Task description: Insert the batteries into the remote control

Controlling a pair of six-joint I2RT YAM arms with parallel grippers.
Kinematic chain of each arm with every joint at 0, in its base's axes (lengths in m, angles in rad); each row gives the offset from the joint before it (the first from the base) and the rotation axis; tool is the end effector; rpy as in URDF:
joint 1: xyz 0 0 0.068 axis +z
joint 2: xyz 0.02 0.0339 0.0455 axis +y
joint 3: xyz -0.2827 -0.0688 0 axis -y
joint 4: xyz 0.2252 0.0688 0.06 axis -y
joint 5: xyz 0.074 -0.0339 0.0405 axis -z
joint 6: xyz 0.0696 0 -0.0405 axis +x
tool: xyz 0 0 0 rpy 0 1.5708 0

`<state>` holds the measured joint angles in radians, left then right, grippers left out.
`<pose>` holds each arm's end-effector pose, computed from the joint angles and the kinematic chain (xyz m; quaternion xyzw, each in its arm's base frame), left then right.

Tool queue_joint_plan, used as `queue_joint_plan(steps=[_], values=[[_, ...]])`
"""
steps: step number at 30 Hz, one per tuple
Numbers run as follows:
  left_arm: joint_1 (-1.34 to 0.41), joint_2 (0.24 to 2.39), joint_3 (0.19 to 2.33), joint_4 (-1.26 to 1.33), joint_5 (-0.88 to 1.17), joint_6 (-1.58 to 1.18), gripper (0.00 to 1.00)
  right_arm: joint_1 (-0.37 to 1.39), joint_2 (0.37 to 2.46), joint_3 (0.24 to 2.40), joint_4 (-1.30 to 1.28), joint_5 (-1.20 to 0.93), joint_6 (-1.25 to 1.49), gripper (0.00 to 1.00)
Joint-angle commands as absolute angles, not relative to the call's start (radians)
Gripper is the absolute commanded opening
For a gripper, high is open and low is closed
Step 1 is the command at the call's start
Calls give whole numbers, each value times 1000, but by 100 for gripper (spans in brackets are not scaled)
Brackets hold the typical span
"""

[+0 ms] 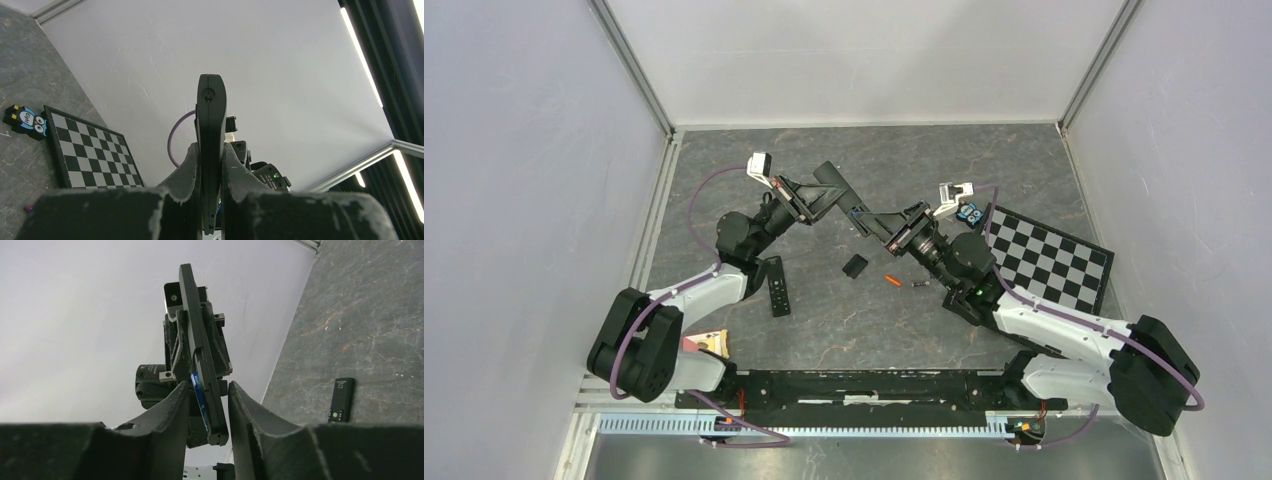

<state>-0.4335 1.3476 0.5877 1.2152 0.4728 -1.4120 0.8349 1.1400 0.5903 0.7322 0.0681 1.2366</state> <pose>0.2445 -0.1481 0.3373 -0.0664 0.5476 -0.7325 0.3991 0.1823 0.1943 0.3299 0.1532 0.6213 0.6497 0.4104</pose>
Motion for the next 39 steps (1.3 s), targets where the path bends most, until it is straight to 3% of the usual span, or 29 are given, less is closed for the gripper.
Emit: queue_joint_plan(steps=[1, 7, 10, 12, 16, 18, 23, 25, 27, 36, 39], values=[[-436, 1341, 613, 1283, 474, -1430, 2, 828, 1146, 596, 730, 53, 1218, 36], [-436, 1332, 623, 1292, 467, -1434, 2, 827, 1149, 585, 685, 67, 1226, 19], [-437, 1321, 633, 1305, 458, -1434, 2, 828, 1146, 565, 684, 69, 1247, 18], [-436, 1314, 634, 1311, 452, -1426, 2, 828, 1149, 557, 698, 60, 1255, 25], [-436, 1309, 631, 1310, 458, -1403, 2, 825, 1142, 558, 735, 32, 1232, 58], [-436, 1309, 626, 1310, 463, -1396, 2, 819, 1124, 558, 745, 30, 1197, 69], [-436, 1312, 609, 1307, 481, -1376, 2, 793, 1066, 561, 751, 21, 1116, 87], [-436, 1316, 604, 1310, 482, -1376, 2, 785, 1051, 561, 743, 19, 1097, 90], [-437, 1321, 603, 1317, 482, -1380, 2, 779, 1044, 564, 717, 22, 1093, 87], [-436, 1336, 612, 1331, 482, -1392, 2, 766, 1084, 611, 604, 3, 1060, 50], [-436, 1341, 613, 1339, 483, -1396, 2, 765, 1090, 626, 564, 3, 1039, 44]])
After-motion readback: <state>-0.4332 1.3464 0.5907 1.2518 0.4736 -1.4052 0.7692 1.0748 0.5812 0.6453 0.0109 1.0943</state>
